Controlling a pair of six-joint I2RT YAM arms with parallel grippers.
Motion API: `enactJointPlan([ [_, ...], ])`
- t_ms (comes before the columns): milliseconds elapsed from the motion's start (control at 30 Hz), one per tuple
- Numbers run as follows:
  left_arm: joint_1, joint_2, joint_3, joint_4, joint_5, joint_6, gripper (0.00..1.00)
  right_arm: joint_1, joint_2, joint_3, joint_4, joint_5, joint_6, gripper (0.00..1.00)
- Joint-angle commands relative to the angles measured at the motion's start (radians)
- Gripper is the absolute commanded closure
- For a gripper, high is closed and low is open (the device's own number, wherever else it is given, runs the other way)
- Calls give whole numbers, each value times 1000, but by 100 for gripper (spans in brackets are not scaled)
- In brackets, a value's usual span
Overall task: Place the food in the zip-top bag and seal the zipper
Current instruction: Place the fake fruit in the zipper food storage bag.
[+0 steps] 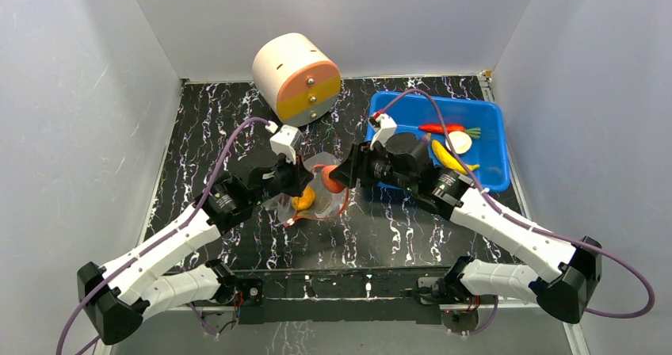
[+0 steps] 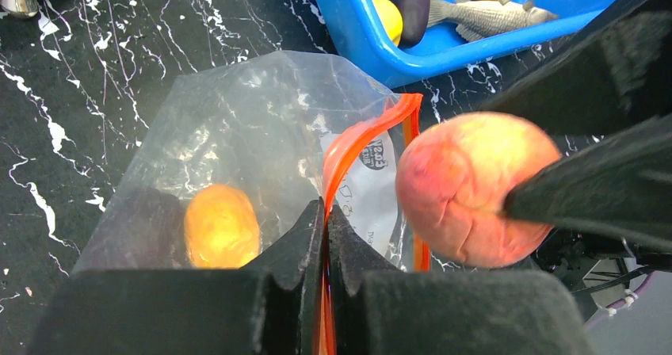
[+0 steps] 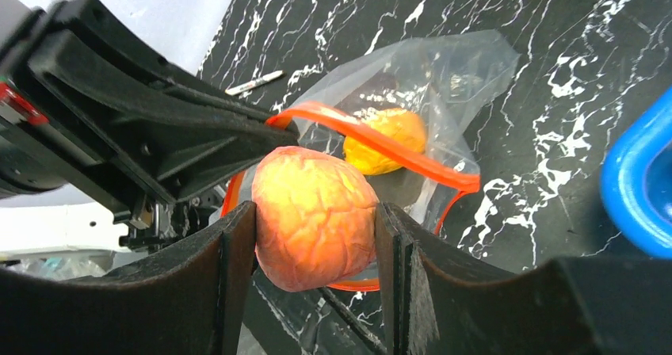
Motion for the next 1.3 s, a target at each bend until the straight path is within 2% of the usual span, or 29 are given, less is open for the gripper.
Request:
enactJointPlan([
  [0,5,-40,46,16,9,-21,100,29,0,-23,74,3,35,64],
  [500,5,-64,31,38,54,-88,100,64,73,-20,92,68,-21,60],
  [700,5,-80,27,49,73,-124,100,76,116,-21,114,152,-82,52],
  [867,5,-80,25,38,56,-120,100,78,132,-1,93,175,-122,33],
  [1000,5,-77,34,4,32,-91,100,78,102,0,87,159,-123,22],
  [1267,5,-79,51,-58,-57,14,100,78,61,61,49,-4,-129,21],
])
